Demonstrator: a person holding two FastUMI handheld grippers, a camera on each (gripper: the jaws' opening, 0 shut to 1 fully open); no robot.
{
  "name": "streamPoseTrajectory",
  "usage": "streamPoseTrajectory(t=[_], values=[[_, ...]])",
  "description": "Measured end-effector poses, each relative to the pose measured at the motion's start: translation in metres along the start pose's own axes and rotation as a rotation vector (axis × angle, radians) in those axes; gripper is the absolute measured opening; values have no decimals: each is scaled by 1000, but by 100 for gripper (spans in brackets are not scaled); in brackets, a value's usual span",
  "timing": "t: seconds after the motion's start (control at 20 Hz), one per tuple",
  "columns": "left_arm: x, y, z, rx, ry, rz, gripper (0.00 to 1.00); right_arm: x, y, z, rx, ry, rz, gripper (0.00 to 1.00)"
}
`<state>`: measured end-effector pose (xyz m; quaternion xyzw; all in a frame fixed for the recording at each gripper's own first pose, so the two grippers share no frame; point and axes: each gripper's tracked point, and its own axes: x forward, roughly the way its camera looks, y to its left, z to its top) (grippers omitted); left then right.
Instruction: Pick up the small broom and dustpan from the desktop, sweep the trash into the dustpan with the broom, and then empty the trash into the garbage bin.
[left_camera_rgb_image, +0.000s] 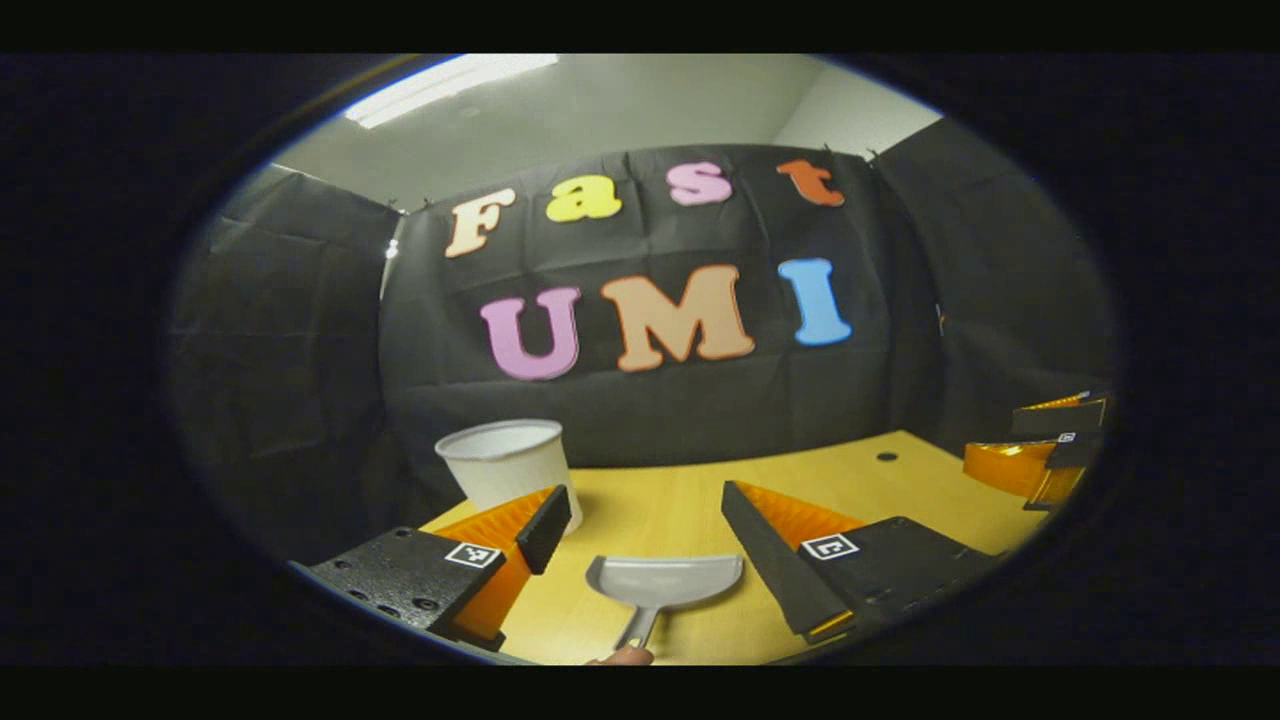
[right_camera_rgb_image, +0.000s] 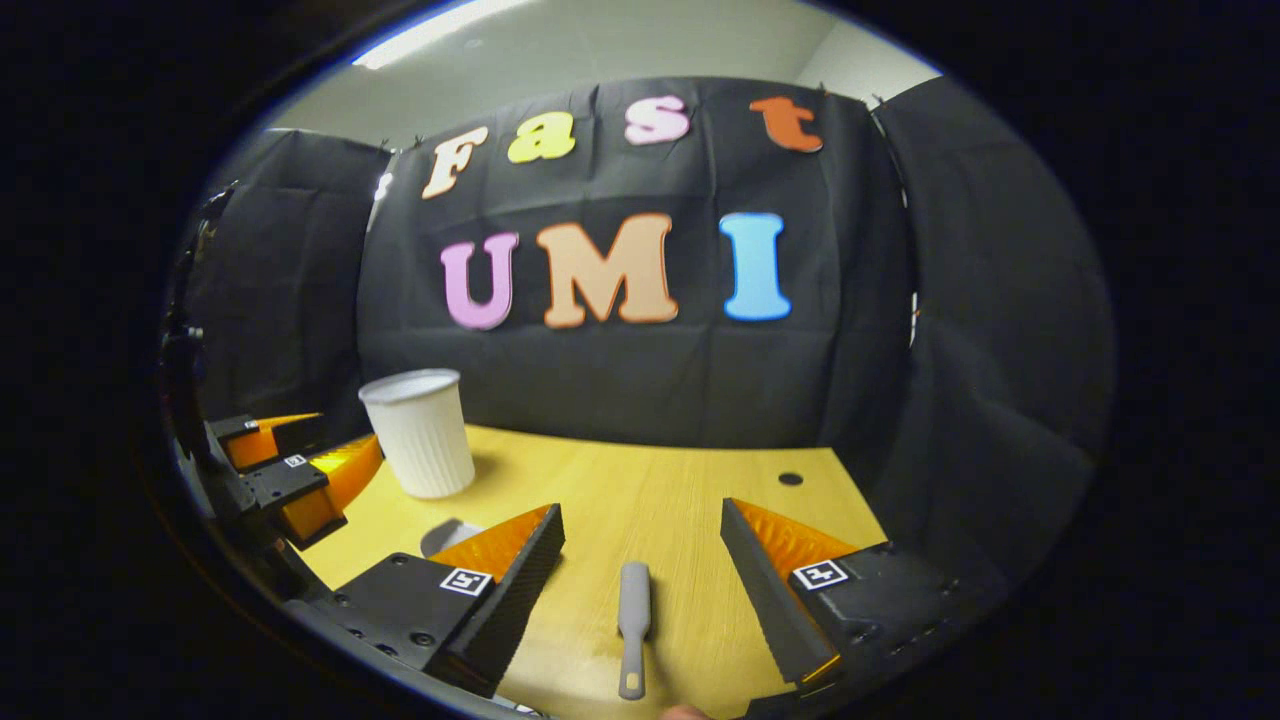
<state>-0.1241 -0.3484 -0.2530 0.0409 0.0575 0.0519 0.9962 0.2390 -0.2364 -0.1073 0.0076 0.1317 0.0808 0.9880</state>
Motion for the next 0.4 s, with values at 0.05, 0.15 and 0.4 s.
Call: streamPoseTrajectory(t=[0.05,0.15,0.4], values=[[0,-2,19,-3,-45,-24,93,-1,0,21,9,-51,-28,92],[-2,-5,39,-10,-90,-66,93,-7,-5,57,18,-121,-71,92],[1,-12,47,-47,-102,-129,100,-26,-12,89,16,-204,-147,92]])
